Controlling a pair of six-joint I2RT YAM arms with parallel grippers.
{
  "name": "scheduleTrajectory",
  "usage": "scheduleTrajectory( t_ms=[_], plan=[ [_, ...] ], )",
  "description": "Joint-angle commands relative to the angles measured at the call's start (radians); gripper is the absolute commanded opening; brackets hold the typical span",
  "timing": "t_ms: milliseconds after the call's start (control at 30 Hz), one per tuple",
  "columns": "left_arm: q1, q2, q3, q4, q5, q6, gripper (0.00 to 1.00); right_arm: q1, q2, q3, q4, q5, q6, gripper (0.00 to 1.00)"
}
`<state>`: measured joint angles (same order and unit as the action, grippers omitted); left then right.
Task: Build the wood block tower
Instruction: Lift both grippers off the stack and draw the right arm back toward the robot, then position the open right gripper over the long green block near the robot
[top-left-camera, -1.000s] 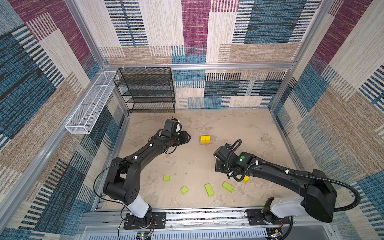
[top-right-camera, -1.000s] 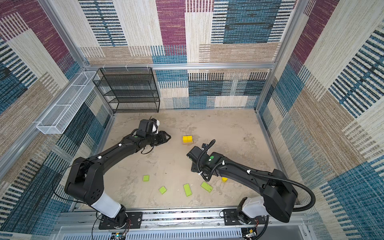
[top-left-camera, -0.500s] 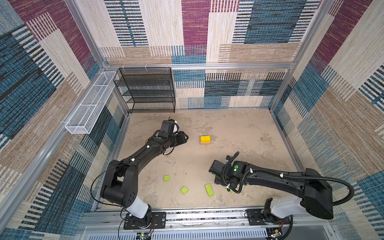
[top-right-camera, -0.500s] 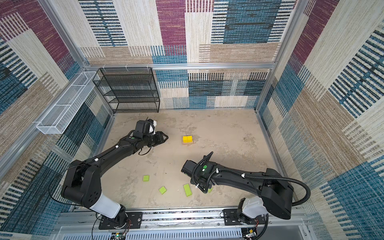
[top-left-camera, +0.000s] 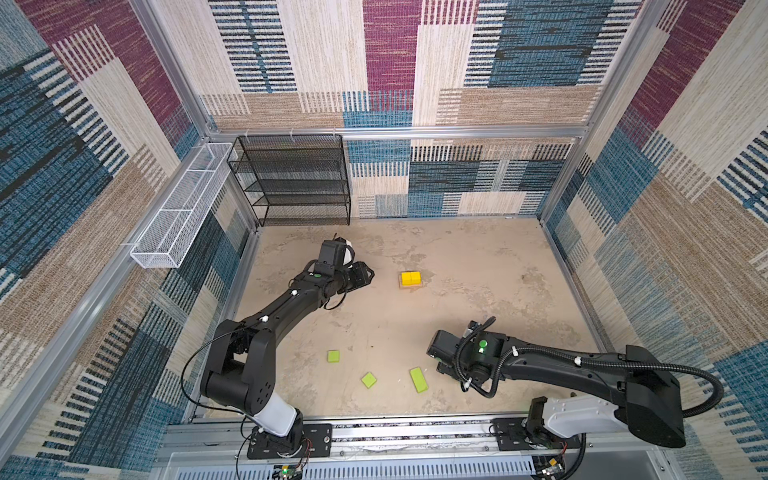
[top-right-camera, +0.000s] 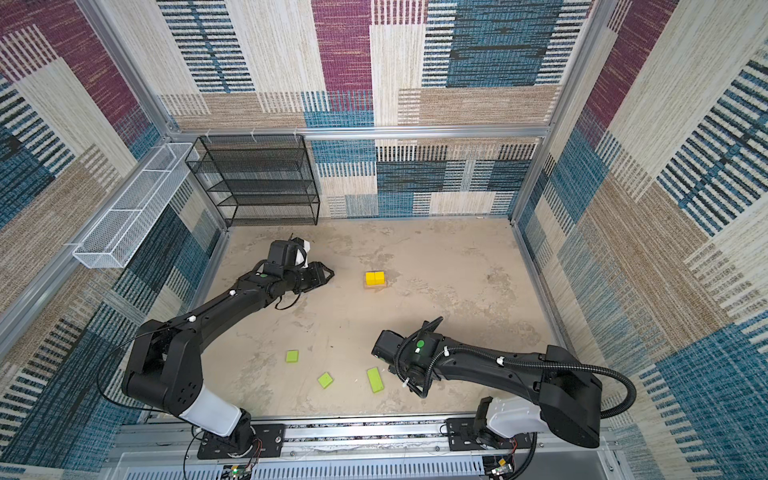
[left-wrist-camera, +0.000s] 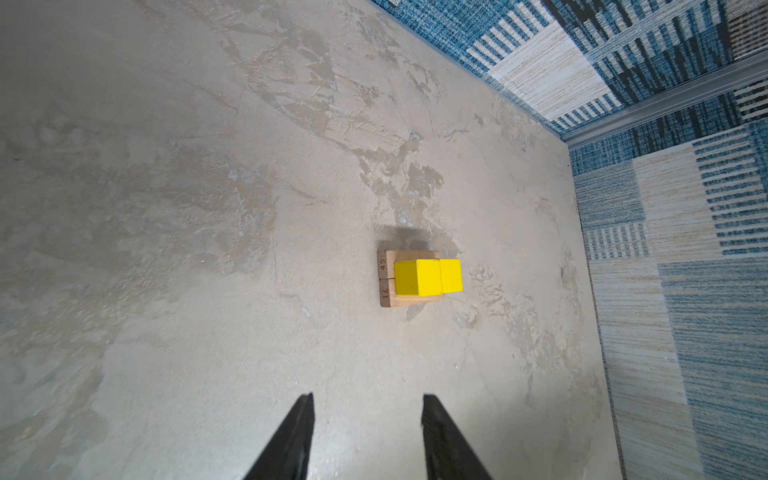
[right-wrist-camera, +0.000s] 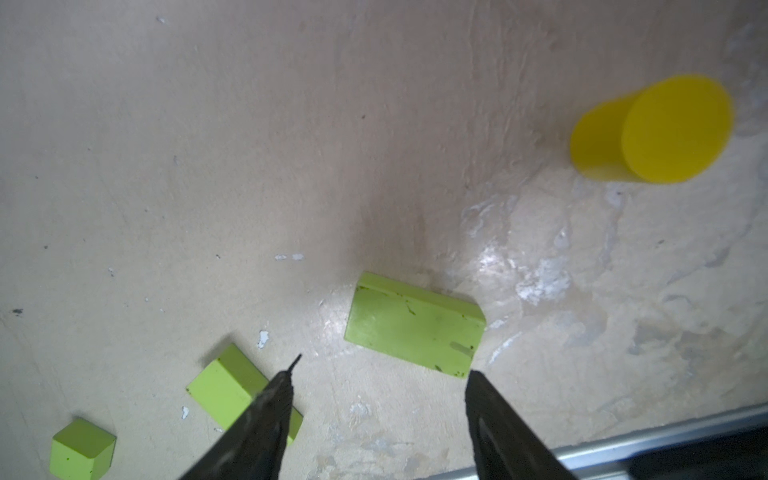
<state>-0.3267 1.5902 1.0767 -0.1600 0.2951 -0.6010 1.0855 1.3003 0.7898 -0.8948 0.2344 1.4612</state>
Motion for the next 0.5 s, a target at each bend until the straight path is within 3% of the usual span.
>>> scheduleTrajectory(
  t_ms=[0,467],
  plan=[
    [0.003,-0.005,-0.003,0.017,0.005,0.014,0.47,0.001,-0.014,-0.011,-0.006,-0.001,0.041,0.69],
    [0.012,0.004,-0.008,0.019,0.006,0.012,0.47,0.009,-0.019,-0.050,0.016,-0.029,0.078,0.76]
  ],
)
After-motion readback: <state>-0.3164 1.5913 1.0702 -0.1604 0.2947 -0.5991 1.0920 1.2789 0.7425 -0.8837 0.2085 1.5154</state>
